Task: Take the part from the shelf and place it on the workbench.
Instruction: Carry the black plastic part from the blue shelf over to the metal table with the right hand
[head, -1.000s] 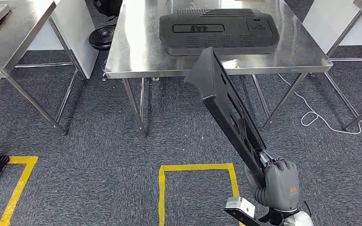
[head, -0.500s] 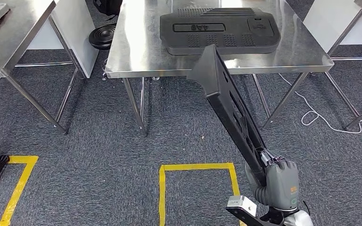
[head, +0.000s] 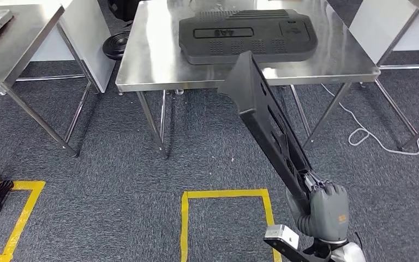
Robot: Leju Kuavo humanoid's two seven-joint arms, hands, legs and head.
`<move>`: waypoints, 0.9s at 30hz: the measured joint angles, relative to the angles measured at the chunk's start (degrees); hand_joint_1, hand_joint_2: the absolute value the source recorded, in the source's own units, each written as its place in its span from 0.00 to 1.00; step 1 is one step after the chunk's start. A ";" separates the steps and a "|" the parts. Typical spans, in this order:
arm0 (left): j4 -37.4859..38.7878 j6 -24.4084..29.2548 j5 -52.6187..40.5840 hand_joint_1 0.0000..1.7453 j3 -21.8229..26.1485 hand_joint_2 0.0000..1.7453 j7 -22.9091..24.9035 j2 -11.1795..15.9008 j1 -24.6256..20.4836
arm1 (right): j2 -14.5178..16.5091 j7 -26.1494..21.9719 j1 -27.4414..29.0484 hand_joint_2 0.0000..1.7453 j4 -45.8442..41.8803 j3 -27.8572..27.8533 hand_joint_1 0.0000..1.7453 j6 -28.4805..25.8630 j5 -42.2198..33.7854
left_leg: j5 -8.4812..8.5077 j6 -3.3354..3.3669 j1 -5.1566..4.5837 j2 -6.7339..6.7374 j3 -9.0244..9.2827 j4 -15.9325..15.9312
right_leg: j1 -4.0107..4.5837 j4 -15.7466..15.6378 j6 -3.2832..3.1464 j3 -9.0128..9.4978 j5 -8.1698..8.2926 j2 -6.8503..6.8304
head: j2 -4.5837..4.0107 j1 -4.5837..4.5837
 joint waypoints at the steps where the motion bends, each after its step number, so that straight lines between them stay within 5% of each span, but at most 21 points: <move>1: 0.01 -0.01 0.01 0.00 0.03 0.00 -0.01 -0.08 0.05 | 0.01 -0.06 0.00 1.00 0.01 -0.03 0.96 0.00 -0.02 | -0.09 -0.17 0.15 0.04 0.18 -0.10 | 0.09 0.18 -0.81 0.07 0.02 -0.05 | 0.00 -0.22; 4: 0.03 -0.02 0.03 0.00 0.18 0.00 -0.02 -0.20 0.12 | 0.08 -0.17 0.02 1.00 0.01 -0.04 0.96 0.00 -0.04 | -2.46 -0.21 0.47 1.65 -1.20 3.81 | 0.26 0.20 -2.08 0.75 0.25 -0.25 | 0.00 -0.46; 6: 0.03 -0.02 0.03 0.00 0.30 0.00 -0.02 -0.20 0.07 | 0.10 -0.21 0.05 1.00 0.01 -0.04 0.96 0.00 -0.04 | -6.26 -0.09 0.30 2.58 -4.92 11.62 | 0.68 0.24 -2.46 0.96 0.09 -0.44 | 0.00 -0.54; 8: 0.03 -0.02 0.03 0.00 0.37 0.00 -0.02 -0.20 0.09 | 0.10 -0.21 0.05 1.00 0.02 -0.04 0.96 0.00 -0.04 | -7.92 0.29 0.11 2.67 -8.12 17.42 | 1.20 0.27 -2.90 1.25 -0.24 -0.60 | 0.00 -0.55; 10: 0.03 -0.02 0.02 0.00 0.39 0.00 -0.02 -0.21 0.14 | 0.13 -0.22 0.04 1.00 0.02 -0.03 0.96 0.00 -0.04 | -5.24 1.25 -0.33 2.67 -7.32 14.86 | 1.70 0.26 -3.25 1.93 -0.74 -0.67 | 0.00 -0.56; 13: 0.03 -0.02 0.02 0.00 0.44 0.00 -0.02 -0.08 0.13 | 0.17 -0.23 0.02 1.00 0.02 -0.03 0.96 0.00 -0.04 | -0.14 3.08 -1.51 2.97 -2.41 4.54 | 2.21 0.23 -3.09 2.91 -1.83 -0.67 | 0.00 -0.44; 18: 0.04 -0.02 0.03 0.00 0.46 0.00 -0.03 -0.11 -0.04 | 0.22 -0.25 -0.01 1.00 -0.06 -0.02 0.96 -0.01 -0.03 | -0.28 3.59 -2.09 2.71 -0.73 1.66 | 2.17 0.30 -1.78 3.15 -3.15 -0.95 | 0.00 -0.44; 20: 0.04 0.00 0.03 0.00 0.46 0.00 -0.05 -0.17 -0.06 | 0.22 -0.26 -0.07 1.00 -0.12 -0.05 0.95 -0.02 -0.03 | -0.37 4.04 -1.73 2.50 0.06 0.90 | 2.21 4.94 -1.83 0.81 -5.06 -0.83 | 0.00 -0.31; 23: 0.03 0.02 0.03 0.00 0.46 0.00 -0.06 -0.19 -0.13 | 0.19 -0.26 -0.01 1.00 -0.01 -0.09 0.95 -0.02 -0.04 | -1.05 4.46 -1.80 2.05 0.62 0.82 | 2.07 15.67 -1.75 -6.63 -7.90 -0.58 | 0.00 -0.26; 25: 0.03 -0.01 0.03 0.00 0.46 0.00 -0.06 -0.23 -0.09 | 0.19 -0.26 0.03 1.00 0.05 -0.09 0.95 -0.02 -0.04 | -1.69 4.31 -1.79 1.70 1.40 0.84 | 1.93 15.08 -0.55 -8.04 -5.75 -0.57 | 0.00 -0.26; 27: 0.04 -0.04 0.03 0.00 0.47 0.00 -0.06 -0.31 -0.03 | 0.19 -0.26 0.01 1.00 0.08 -0.09 0.96 -0.01 -0.07 | -2.42 3.91 -1.78 1.41 2.39 0.86 | 1.68 7.68 0.86 -5.84 -1.03 -0.59 | 0.00 -0.21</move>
